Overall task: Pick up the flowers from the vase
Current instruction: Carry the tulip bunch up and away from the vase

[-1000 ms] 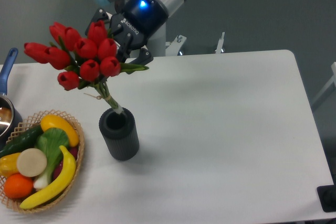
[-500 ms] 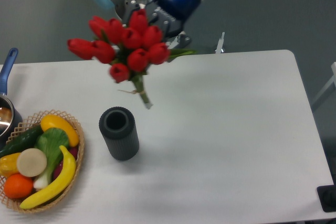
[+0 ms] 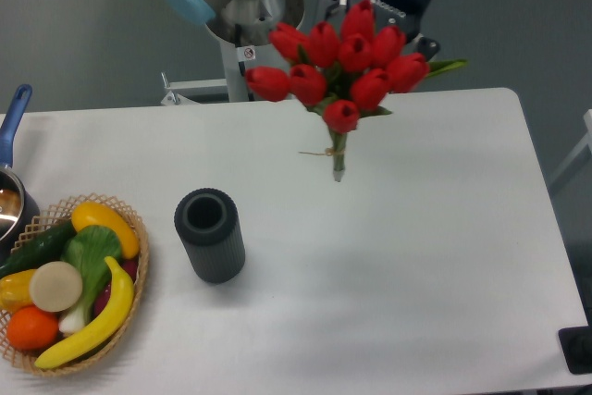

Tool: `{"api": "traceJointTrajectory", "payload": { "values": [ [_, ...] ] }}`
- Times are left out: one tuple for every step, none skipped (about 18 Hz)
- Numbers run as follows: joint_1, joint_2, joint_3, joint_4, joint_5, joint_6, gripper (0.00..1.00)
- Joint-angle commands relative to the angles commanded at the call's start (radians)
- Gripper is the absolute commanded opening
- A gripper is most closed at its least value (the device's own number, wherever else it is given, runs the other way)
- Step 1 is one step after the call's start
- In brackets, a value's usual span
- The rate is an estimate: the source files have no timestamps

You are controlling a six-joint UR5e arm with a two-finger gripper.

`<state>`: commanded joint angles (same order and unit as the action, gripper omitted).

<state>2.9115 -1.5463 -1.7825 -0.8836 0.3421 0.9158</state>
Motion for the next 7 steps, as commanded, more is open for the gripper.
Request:
{"api": "traceJointTrajectory", "payload": {
  "values": [
    [0.005, -0.002, -0.002, 0.0, 0.0, 0.0, 0.56],
    [0.014, -0.003, -0.006, 0.0, -0.002, 0.002, 0.56],
    [0.02, -0.003, -0.014, 0.0, -0.002, 0.009, 0.56],
    [0.02, -0.003, -0.02, 0.0, -0.002, 0.02, 0.56],
    [0.021, -0.008, -0.026, 0.0, -0.002, 0.024, 0.56],
    [0.025, -0.015, -0.029, 0.0, -0.002, 0.031, 0.56],
    [0.032, -0.02, -0.04, 0.0, -0.002, 0.037, 0.56]
  ]
}}
